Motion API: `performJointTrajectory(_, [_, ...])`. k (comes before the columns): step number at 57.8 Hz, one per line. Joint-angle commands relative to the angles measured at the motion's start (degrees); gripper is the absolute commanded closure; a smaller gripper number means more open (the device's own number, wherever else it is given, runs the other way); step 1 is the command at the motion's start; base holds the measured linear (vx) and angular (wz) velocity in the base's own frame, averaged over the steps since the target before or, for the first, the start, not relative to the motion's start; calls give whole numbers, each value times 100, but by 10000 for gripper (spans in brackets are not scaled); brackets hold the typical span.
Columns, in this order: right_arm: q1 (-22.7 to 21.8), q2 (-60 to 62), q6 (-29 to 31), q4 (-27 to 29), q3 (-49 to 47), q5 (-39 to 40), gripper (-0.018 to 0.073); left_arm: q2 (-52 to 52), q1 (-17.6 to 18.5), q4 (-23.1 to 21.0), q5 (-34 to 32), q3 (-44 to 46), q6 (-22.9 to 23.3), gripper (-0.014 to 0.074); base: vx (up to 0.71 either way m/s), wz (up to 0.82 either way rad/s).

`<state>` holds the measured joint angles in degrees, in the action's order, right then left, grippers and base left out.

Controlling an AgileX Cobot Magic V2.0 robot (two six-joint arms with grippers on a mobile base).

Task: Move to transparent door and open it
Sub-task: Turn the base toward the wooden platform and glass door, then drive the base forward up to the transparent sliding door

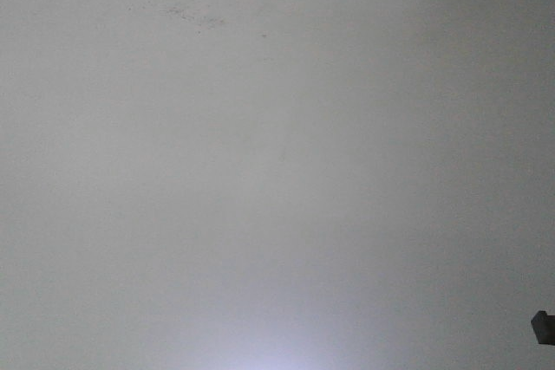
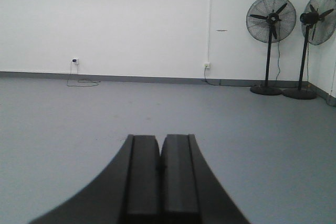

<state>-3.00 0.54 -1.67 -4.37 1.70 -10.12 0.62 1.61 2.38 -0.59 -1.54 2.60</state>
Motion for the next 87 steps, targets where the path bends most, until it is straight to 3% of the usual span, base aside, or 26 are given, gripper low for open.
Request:
performJointTrajectory(1, [-25,83,13,-24,80,461,567,76,29,-47,-446,-172,45,602,37,8])
performJointTrajectory(33, [-25,83,13,-24,80,479,567,76,29,-47,-446,-172,45,602,43,17])
performJointTrajectory(87, [-25,83,13,-24,80,479,567,76,29,-47,-446,-172,45,602,50,43])
